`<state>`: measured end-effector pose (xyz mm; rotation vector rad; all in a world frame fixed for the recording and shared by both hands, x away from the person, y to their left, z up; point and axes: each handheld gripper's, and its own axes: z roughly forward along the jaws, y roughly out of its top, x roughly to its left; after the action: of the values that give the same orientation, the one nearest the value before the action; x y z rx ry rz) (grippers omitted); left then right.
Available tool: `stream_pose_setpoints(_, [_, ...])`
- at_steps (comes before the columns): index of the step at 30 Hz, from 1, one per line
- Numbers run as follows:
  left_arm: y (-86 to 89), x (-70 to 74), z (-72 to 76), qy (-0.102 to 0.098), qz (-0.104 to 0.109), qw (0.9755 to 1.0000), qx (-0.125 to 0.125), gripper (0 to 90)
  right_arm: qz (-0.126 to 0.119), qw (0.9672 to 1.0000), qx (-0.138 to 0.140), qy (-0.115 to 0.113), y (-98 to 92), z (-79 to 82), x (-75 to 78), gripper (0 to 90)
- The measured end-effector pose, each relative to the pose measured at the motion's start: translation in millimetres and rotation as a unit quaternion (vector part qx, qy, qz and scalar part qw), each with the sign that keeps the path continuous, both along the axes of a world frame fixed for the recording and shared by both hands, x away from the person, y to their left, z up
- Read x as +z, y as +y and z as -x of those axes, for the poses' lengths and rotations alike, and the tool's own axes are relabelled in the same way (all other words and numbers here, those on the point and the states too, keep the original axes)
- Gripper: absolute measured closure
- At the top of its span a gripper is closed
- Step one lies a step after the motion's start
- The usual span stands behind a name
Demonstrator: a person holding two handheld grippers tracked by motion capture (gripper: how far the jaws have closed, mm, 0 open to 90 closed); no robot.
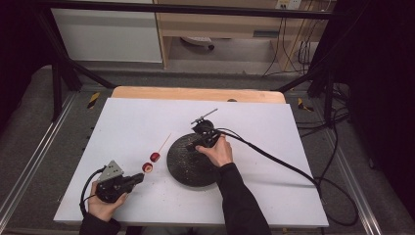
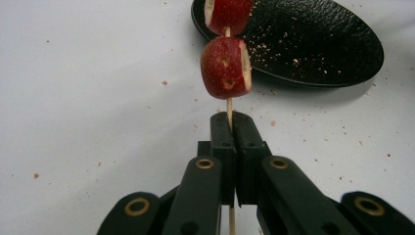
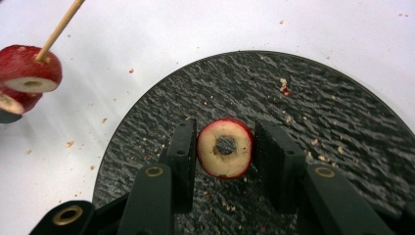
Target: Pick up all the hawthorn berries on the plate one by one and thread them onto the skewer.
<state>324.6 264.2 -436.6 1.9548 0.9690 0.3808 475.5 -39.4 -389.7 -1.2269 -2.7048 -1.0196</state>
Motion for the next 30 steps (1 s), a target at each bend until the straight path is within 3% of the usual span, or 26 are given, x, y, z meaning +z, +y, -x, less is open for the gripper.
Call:
stream_pose_setpoints(9, [-1.9,0.6,0.4,0.003,0.003,1.0,-0.002,88.4,-0.055,0.998,-0.024,-0.02,-22.3,17.0,-1.9,62.2])
stream_pose_setpoints(15, [-5.4,0.8,0.8,0.001,0.0,1.0,-0.004,88.4,-0.093,0.9944,-0.036,-0.033,-36.1,29.2,-2.0,62.2])
stream_pose_setpoints(22, [-10.0,0.6,2.0,0.001,0.003,1.0,-0.007,88.4,-0.154,0.9847,-0.066,-0.047,-47.9,43.8,-6.7,62.3])
stream_pose_setpoints(30, [-15.2,0.4,2.5,-0.001,0.002,1.0,-0.01,88.4,-0.204,0.974,-0.083,-0.053,-54.4,53.0,-14.9,62.3])
